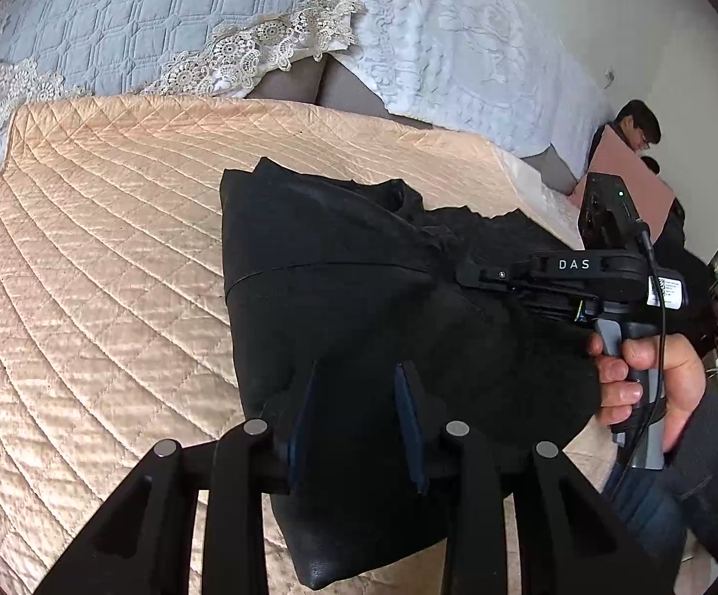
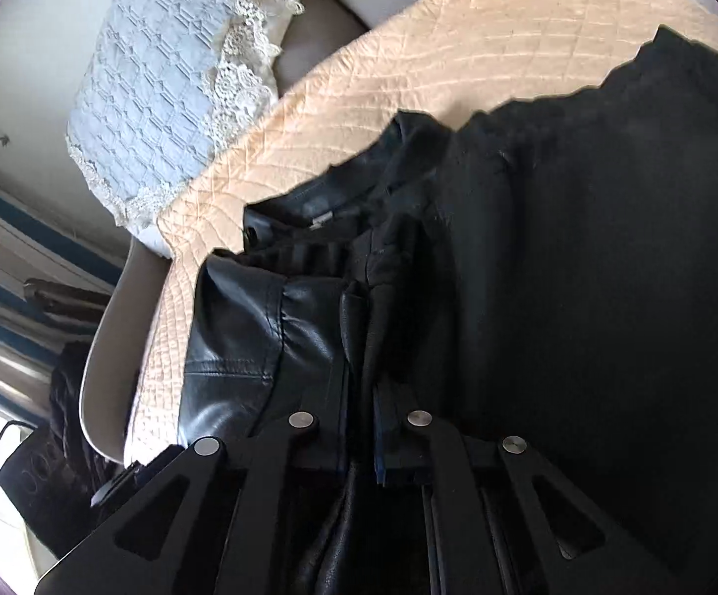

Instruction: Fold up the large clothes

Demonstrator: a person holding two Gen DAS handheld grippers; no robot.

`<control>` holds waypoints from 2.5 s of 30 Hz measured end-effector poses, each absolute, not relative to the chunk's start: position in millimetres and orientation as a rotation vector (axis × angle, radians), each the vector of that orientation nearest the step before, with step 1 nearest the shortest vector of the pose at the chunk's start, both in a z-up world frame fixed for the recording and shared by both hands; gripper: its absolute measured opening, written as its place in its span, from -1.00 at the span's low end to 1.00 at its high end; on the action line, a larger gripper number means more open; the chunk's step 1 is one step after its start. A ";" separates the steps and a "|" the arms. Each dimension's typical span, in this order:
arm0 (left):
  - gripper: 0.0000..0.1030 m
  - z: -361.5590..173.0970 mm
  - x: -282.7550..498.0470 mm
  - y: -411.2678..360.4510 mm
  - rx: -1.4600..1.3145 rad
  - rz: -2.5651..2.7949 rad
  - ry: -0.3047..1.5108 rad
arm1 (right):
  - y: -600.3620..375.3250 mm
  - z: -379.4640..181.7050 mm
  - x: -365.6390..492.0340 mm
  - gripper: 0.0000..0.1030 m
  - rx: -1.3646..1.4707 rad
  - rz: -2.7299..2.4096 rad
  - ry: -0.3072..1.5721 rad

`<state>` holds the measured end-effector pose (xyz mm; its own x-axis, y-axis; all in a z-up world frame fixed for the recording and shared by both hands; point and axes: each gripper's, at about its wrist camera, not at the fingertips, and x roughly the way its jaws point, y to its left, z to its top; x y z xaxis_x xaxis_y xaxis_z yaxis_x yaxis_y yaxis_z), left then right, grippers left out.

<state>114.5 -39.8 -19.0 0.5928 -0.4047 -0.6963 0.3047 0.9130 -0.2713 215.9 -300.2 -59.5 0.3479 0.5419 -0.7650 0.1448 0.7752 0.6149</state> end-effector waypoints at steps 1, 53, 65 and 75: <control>-0.35 -18.8 115.3 -40.2 -0.130 -0.409 0.842 | -300.1 -55.0 217.5 -0.79 0.655 0.274 1.207; -0.30 -1.5 130.2 -47.5 -0.197 -0.346 0.802 | -255.9 11.9 136.8 -0.77 0.342 0.299 0.983; -0.30 -13.9 110.6 -73.7 -0.129 -0.317 0.858 | -267.6 -5.6 110.3 -0.70 0.318 0.228 1.062; -0.30 -1.3 98.6 -89.5 -0.117 -0.320 0.863 | -341.2 15.0 91.3 -0.69 0.467 0.097 1.010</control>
<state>98.6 -89.5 -1.3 0.6063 -0.3229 -0.7267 0.2288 0.9460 -0.2295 91.3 -341.2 15.0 0.5366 0.2902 -0.7924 0.1343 0.8976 0.4197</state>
